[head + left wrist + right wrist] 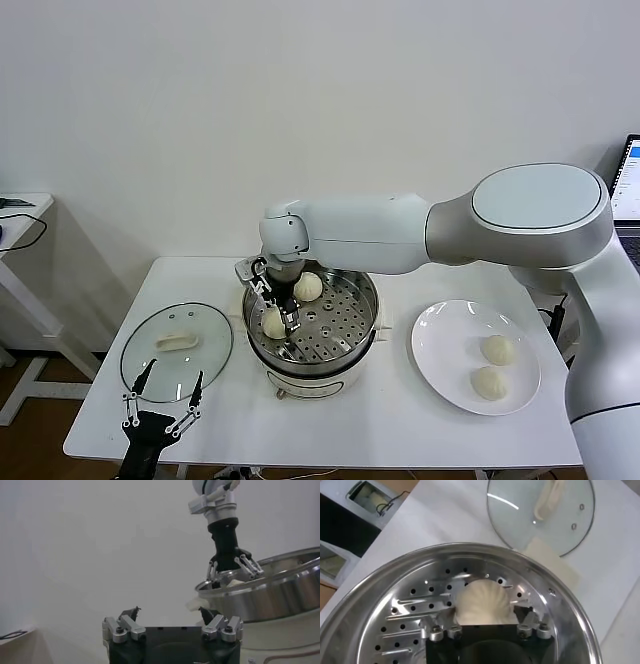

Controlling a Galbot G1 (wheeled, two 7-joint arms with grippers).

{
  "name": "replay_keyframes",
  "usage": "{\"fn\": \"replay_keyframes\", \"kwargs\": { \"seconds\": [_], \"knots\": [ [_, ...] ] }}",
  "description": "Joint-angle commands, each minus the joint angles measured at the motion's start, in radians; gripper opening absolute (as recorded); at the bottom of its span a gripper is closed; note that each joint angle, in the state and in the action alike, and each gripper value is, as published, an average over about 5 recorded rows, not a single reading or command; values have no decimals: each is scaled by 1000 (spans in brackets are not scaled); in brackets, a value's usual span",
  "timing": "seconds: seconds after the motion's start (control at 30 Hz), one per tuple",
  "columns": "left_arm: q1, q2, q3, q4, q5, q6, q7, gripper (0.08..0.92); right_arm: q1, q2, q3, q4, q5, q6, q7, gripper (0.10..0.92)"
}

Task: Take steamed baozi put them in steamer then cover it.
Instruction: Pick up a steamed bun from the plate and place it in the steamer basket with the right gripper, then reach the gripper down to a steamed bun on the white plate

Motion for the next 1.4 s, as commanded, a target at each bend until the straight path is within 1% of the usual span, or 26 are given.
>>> {"fn": "replay_keyframes", "kwargs": {
  "seconds": [0.03, 0.13, 0.27, 0.37, 0.47, 0.6, 0.8, 0.97, 1.13, 1.4],
  "knots": [
    [0, 0, 0, -2, 0, 2, 0, 823, 64, -212, 90, 191, -110, 23, -56, 822],
    [-1, 2, 3, -3, 1, 4, 0, 823, 103, -381, 156, 278, -172, 52, -131, 823],
    [-1, 4, 9, -6, 4, 7, 0, 823, 139, -603, 214, 318, -220, 117, -244, 823],
    [0, 6, 11, -5, 8, 8, -1, 823, 140, -737, 227, 314, -243, 162, -312, 823],
    [0, 7, 13, -4, 11, 8, -1, 823, 108, -853, 227, 286, -297, 202, -354, 823],
    [1, 5, 17, -2, 17, 8, -2, 823, 26, -949, 209, 239, -373, 247, -349, 823],
    [9, 0, 20, 1, 19, 7, -3, 823, -160, -1029, 229, 186, -458, 291, -321, 823],
    [10, 0, 17, 3, 20, 7, -4, 823, -292, -1069, 276, 198, -505, 305, -292, 823],
    [11, 1, 18, 2, 21, 9, -4, 823, -398, -1068, 338, 200, -534, 301, -244, 823],
    [20, 2, 13, 5, 22, 5, -5, 823, -529, -1024, 430, 159, -576, 282, -192, 823]
  ]
}}
